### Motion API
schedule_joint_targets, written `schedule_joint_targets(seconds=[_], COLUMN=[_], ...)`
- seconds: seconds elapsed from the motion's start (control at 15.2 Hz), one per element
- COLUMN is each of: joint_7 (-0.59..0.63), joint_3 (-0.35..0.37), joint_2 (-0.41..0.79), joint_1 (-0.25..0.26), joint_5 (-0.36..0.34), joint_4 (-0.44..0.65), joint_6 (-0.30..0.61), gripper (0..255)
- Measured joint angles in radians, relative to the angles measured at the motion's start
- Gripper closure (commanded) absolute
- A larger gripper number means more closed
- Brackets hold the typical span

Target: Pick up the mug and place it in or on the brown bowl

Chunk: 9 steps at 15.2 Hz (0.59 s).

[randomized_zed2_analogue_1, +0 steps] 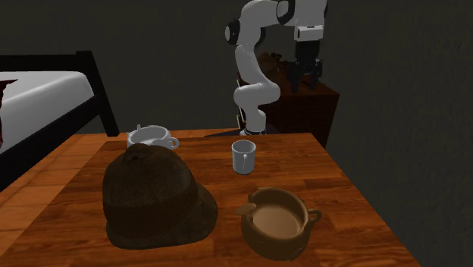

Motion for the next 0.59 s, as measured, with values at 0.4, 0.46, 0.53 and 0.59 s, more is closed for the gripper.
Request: schedule_joint_targets(seconds=[0.4, 0.46, 0.53, 0.59], joint_7=[-0.052, -0.067, -0.079, -0.09], joint_3=[-0.054, -0.07, -0.084, -0.096], joint_2=[0.034, 0.037, 0.059, 0.081], joint_1=[-0.03, -0.039, -0.047, -0.054], joint_5=[-0.045, -0.057, -0.069, -0.08], joint_4=[-0.064, -0.08, -0.088, -0.091], joint_6=[0.054, 0.062, 0.083, 0.098], gripper=[0, 0, 0, 0])
